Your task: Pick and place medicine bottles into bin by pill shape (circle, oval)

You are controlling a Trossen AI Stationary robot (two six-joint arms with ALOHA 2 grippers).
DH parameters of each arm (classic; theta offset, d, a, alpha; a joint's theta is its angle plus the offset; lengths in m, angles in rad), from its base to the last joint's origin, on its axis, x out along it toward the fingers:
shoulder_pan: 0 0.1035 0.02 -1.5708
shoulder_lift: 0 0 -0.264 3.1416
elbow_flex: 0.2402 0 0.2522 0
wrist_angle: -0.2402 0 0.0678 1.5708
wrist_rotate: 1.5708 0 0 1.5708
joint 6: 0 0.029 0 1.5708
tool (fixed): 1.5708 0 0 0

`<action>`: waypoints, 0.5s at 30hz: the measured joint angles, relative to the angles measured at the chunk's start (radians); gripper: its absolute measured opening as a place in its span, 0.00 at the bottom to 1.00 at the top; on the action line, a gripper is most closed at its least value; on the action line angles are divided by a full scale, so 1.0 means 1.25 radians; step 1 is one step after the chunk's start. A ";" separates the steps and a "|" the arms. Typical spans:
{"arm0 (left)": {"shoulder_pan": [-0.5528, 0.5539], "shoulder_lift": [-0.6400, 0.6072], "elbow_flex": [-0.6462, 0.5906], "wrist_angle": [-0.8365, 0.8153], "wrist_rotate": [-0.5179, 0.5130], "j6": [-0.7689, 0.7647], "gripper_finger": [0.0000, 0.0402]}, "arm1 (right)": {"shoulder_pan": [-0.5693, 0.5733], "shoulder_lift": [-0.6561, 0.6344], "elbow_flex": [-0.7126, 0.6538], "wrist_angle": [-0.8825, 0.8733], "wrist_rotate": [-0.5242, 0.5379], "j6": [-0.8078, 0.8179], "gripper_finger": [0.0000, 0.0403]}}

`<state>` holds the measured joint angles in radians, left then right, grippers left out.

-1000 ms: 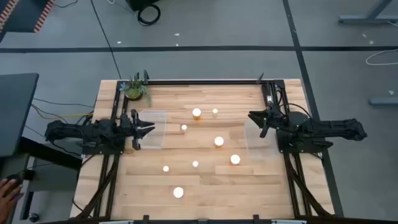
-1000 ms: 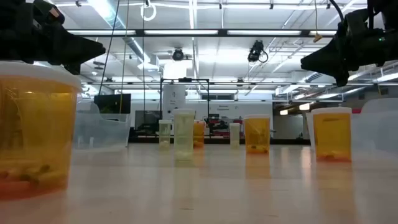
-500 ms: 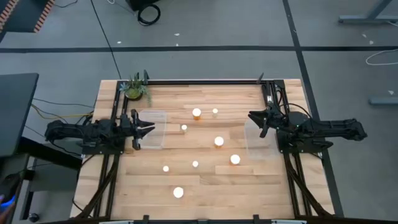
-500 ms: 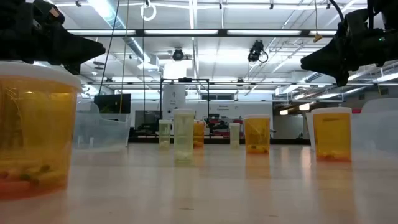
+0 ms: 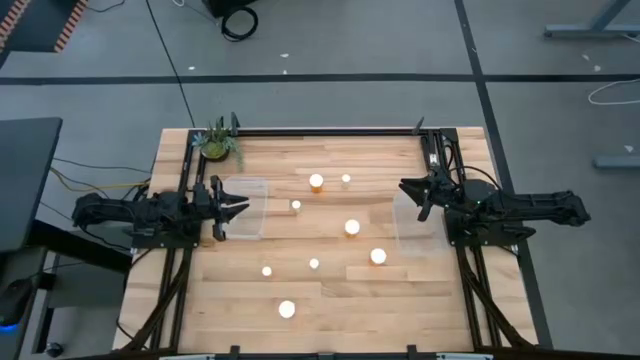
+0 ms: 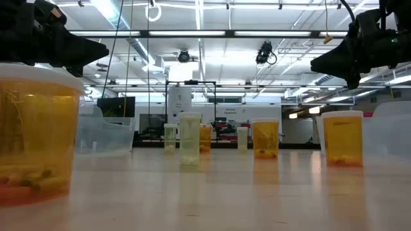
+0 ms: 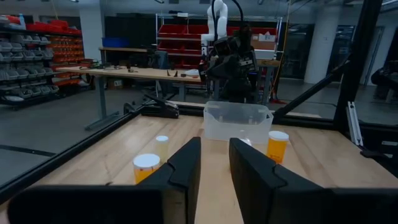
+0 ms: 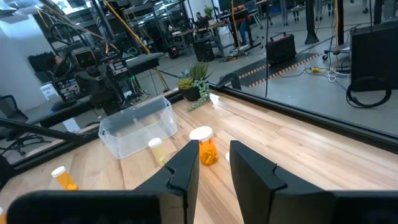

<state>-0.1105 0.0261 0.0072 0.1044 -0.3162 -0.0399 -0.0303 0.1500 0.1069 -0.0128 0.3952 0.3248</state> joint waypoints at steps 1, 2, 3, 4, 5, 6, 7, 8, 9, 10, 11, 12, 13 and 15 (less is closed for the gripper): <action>0.000 0.000 0.000 0.000 0.000 0.000 0.23 | 0.000 0.000 0.000 0.000 0.000 0.000 0.24; 0.000 0.000 0.000 0.000 0.000 0.000 0.23 | 0.000 0.000 0.000 0.000 0.000 0.000 0.24; 0.000 0.000 0.000 0.000 0.000 0.000 0.23 | 0.000 0.000 0.000 0.000 0.000 0.000 0.24; 0.000 0.000 0.000 0.000 0.000 0.000 0.23 | 0.000 0.000 0.000 0.000 0.000 0.000 0.24; 0.000 0.000 0.000 0.000 0.000 0.000 0.23 | 0.000 0.000 0.000 0.000 0.000 0.000 0.24; 0.000 0.000 0.000 0.000 0.000 0.000 0.23 | 0.000 0.000 0.000 0.000 0.000 0.000 0.24; 0.000 0.000 0.000 0.000 0.000 0.000 0.22 | 0.000 0.000 0.000 0.000 0.000 0.000 0.24; 0.000 0.000 0.000 0.000 0.000 0.000 0.22 | 0.000 0.000 0.000 0.000 0.000 0.000 0.24; 0.000 0.000 0.000 0.000 0.000 0.000 0.22 | 0.000 0.000 0.000 0.000 0.000 0.000 0.24; 0.000 0.000 0.000 0.000 0.000 0.000 0.21 | 0.000 0.000 0.000 0.000 0.000 0.000 0.24; 0.000 0.000 0.000 0.000 0.000 0.000 0.21 | 0.000 0.000 0.000 0.000 0.000 0.000 0.24; 0.000 0.000 0.000 0.000 0.000 0.000 0.21 | 0.000 0.000 0.000 0.000 0.000 0.000 0.24; 0.000 0.000 0.000 0.000 0.000 0.000 0.21 | 0.000 0.000 0.000 0.000 0.000 0.000 0.24; 0.000 0.000 0.000 0.000 0.000 0.000 0.22 | 0.000 0.000 0.000 0.000 0.000 0.000 0.24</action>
<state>-0.1104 0.0259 0.0073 0.1043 -0.3162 -0.0402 -0.0299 0.1501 0.1070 -0.0128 0.3954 0.3248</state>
